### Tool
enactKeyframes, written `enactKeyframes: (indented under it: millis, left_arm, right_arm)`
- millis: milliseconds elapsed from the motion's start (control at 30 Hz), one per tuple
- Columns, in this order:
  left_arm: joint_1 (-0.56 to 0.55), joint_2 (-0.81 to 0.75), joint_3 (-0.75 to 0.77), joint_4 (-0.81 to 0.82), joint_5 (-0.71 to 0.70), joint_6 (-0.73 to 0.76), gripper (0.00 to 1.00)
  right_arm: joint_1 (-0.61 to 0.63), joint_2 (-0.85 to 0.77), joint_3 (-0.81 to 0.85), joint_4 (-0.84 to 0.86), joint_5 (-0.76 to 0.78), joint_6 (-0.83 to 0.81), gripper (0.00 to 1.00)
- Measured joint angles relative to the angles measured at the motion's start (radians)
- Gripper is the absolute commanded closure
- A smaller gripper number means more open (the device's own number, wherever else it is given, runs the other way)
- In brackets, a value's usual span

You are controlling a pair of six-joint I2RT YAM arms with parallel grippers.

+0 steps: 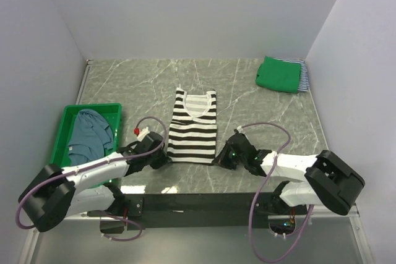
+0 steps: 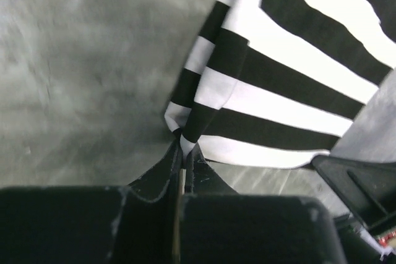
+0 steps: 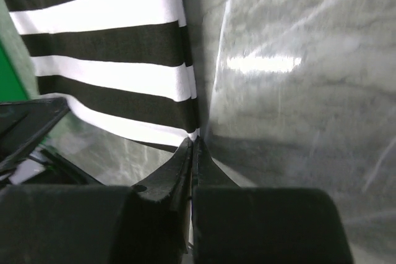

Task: Fold and stack the tank tops
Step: Fold the tank top

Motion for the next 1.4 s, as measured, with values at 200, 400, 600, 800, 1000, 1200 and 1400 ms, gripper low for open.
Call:
enactKeyframes:
  millis: [200, 400, 600, 800, 1000, 1200, 1400]
  left_arm:
    - [-0.116, -0.126, -0.013, -0.105, -0.024, -0.034, 0.99]
    - [-0.328, -0.271, -0.002, -0.280, -0.098, -0.166, 0.99]
    - [-0.401, -0.317, 0.123, -0.425, -0.184, -0.249, 0.99]
    - [-0.324, -0.237, 0.319, -0.430, -0.256, -0.199, 0.99]
    - [-0.044, -0.074, 0.409, -0.277, -0.189, -0.037, 1.00]
    - [0.161, 0.272, 0.642, -0.129, -0.071, 0.113, 0.95]
    - [0.290, 0.663, 0.901, 0.031, 0.077, 0.222, 0.54]
  right_arm:
    - [0.129, -0.088, 0.024, -0.170, 0.066, -0.039, 1.00]
    - [0.324, -0.238, 0.045, -0.385, 0.135, -0.011, 1.00]
    - [0.359, -0.390, 0.156, -0.570, 0.211, 0.005, 1.00]
    - [0.224, -0.394, 0.301, -0.628, 0.209, -0.066, 1.00]
    - [-0.024, -0.208, 0.415, -0.602, 0.111, -0.204, 1.00]
    - [-0.256, 0.122, 0.660, -0.541, -0.008, -0.341, 1.00]
    - [-0.441, 0.405, 0.827, -0.471, -0.099, -0.401, 0.65]
